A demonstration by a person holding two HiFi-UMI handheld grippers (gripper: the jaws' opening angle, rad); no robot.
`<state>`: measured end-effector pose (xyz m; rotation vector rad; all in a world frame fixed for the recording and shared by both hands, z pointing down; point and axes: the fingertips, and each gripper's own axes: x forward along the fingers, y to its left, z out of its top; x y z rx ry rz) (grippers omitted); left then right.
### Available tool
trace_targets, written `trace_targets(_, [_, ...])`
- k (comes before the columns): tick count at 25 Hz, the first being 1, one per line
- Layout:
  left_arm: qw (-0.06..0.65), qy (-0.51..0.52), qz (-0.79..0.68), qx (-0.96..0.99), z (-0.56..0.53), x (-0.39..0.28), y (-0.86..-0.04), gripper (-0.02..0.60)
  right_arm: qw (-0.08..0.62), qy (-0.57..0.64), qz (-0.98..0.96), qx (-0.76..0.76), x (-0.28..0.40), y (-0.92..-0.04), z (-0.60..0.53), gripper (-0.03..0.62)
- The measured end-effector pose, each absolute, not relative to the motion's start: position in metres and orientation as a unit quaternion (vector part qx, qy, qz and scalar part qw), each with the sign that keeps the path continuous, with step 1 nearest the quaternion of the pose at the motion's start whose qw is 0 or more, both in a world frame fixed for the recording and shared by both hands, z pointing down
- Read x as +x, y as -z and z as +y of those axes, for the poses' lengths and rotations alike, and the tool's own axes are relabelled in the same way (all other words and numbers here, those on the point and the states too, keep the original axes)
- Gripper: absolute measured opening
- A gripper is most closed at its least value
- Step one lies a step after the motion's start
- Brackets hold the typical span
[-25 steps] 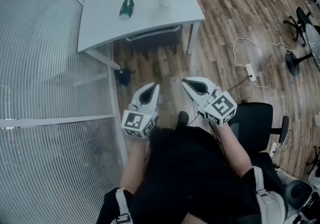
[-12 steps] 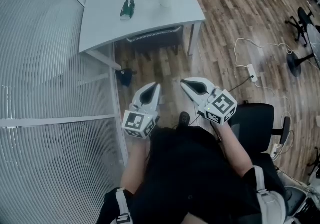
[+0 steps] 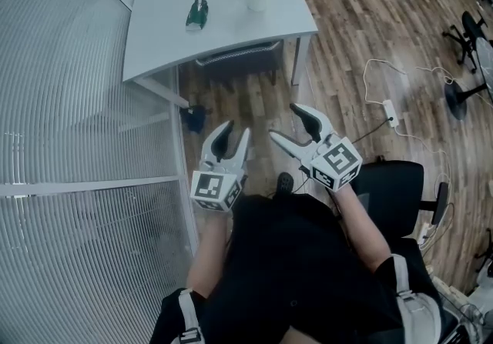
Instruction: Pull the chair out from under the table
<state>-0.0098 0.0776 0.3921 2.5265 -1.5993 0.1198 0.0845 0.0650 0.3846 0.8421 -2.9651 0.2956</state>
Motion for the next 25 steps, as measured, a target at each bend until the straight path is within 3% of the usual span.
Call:
trace_targets(1, [0.067,-0.042,-0.542,0.837,0.075,-0.011,-0.393,0.233,0.022,-0.095,-0.956,0.277,0.086,-0.386,0.063,0.321])
trace_targets(2, [0.062,-0.047,-0.547,0.834,0.074,-0.011,-0.394,0.264,0.025,-0.092,-0.955,0.280,0.087,-0.387,0.061,0.321])
trace_targets(25, [0.060,-0.069,-0.559,0.824,0.067,-0.021,-0.406,0.264,0.068,-0.088,-0.950,0.292,0.092,-0.409,0.050,0.321])
